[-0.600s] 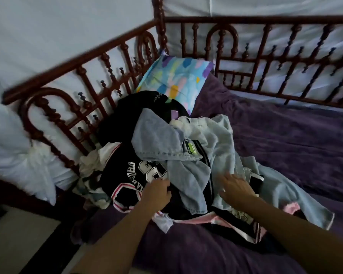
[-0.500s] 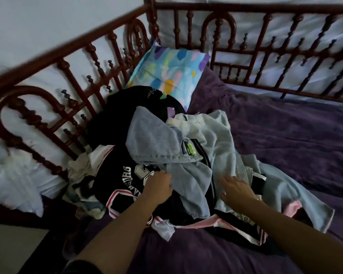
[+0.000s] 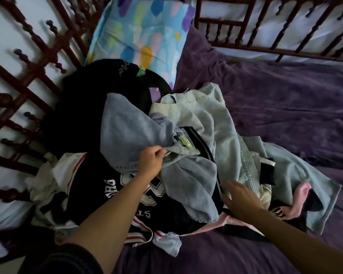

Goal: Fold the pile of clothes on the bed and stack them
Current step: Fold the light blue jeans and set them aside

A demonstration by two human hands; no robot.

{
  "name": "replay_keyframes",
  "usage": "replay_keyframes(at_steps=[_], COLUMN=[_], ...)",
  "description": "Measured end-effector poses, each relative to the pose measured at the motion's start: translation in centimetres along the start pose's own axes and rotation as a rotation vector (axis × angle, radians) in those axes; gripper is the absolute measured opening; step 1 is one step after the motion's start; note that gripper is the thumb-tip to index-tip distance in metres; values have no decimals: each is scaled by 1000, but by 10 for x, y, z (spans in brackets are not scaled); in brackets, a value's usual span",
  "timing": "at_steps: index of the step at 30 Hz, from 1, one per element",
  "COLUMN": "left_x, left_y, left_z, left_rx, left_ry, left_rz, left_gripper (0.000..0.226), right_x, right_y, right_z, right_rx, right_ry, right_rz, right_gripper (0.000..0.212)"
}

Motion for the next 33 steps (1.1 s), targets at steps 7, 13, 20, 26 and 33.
replay_keyframes(at_steps=[7, 13, 20, 26, 33], left_x=[-45, -107, -140, -118, -103], left_y=[-26, -65, -93, -135, -198], left_z=[101, 184, 234, 254, 289], left_rx=[-562, -706, -249, -323, -327], left_ry=[-152, -45, 21, -242, -327], left_rz=[522, 473, 156, -65, -447], left_gripper=[29, 23, 34, 6, 18], right_x=[58, 81, 41, -14, -104], right_y=[47, 124, 126, 109, 80], right_z=[45, 51, 89, 204, 237], right_rx=[242, 263, 727, 1055, 178], right_ry=[-147, 3, -9, -279, -262], right_rz=[43, 213, 114, 105, 64], right_gripper=[92, 71, 32, 30, 64])
Point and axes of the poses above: each hand's wrist, its own x-axis towards the middle knuckle, its own z-axis out of the back of the hand, y = z × x, the point moved 1 cm from there along x, towards the middle knuckle, and after that the axes turned 11 degrees about -y, right-handed, at the moved point
